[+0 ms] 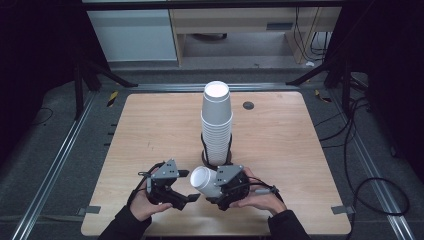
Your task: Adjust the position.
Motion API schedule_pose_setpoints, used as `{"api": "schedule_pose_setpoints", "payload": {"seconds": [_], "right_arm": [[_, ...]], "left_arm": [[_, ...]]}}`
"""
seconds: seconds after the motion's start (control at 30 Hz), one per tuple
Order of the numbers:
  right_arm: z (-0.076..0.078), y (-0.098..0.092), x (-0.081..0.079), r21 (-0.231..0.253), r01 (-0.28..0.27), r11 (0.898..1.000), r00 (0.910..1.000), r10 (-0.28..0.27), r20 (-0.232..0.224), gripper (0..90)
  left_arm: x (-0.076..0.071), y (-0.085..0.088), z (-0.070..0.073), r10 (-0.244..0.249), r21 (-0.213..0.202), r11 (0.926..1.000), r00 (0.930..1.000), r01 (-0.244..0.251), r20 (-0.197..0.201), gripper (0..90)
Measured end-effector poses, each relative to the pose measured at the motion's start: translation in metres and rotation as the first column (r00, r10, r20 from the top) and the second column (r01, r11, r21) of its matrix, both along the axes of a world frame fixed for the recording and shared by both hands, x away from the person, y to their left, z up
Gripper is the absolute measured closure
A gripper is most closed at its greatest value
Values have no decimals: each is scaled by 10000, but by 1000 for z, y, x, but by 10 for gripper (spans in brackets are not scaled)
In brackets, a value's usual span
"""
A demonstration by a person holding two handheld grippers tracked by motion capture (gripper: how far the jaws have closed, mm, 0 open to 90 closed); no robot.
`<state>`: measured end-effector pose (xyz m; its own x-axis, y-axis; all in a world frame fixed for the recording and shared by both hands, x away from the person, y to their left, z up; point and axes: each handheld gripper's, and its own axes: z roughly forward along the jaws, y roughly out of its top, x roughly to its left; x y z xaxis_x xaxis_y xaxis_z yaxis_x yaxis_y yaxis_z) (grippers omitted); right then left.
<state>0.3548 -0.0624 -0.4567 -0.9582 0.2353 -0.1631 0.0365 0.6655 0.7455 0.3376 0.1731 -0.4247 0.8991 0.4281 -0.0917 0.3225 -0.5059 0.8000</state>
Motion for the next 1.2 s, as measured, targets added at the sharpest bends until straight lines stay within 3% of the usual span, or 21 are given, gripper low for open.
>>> {"api": "schedule_pose_setpoints", "payload": {"seconds": [0.63, 1.2], "right_arm": [[-6, 14, -2, -402, -440, 9982, 9990, 443, 48, 129], [-4, 21, -4, -387, -556, 9977, 9984, 558, 51, 128]], "left_arm": [[8, -10, -4, -252, 237, 9994, 9981, 265, -559, 131], [9, -11, -5, -350, -11, 9994, 9969, 350, -707, 199]]}}
